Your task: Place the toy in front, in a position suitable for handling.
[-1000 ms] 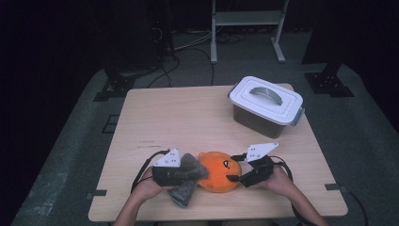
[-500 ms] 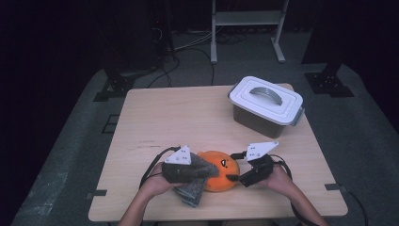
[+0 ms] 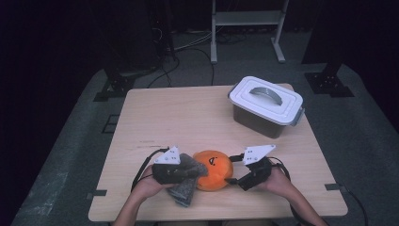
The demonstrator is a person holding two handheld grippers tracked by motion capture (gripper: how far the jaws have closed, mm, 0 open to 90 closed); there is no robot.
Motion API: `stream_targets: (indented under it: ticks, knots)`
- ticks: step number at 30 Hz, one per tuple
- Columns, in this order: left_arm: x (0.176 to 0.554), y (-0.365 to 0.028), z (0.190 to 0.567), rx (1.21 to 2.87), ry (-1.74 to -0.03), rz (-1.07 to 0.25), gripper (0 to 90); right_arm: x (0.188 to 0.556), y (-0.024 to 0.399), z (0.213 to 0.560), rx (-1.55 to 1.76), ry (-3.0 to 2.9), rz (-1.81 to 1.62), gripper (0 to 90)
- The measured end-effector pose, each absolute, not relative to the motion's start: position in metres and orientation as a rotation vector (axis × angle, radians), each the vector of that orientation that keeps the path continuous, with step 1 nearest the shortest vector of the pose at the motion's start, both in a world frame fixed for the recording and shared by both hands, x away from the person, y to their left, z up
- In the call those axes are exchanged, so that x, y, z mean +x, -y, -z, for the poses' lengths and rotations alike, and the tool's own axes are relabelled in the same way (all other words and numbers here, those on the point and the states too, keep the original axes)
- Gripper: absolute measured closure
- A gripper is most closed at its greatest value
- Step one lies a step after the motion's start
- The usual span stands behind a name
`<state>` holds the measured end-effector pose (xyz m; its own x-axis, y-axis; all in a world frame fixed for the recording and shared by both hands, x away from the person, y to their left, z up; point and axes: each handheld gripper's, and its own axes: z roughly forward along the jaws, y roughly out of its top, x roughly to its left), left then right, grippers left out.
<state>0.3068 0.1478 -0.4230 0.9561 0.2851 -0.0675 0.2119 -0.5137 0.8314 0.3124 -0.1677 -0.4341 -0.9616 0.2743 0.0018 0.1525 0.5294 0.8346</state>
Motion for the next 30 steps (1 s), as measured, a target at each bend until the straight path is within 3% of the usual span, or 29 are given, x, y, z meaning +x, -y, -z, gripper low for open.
stream_targets:
  ticks: [12,30]
  knots:
    - [0.298,-0.124,0.401,2.14,-0.24,-0.129,76.5,0.309,0.157,0.43,0.389,-2.595,-1.397,43.8]
    - [0.293,-0.146,0.418,2.156,-0.275,-0.105,76.5,0.314,0.161,0.433,0.43,-2.608,-1.439,48.9]
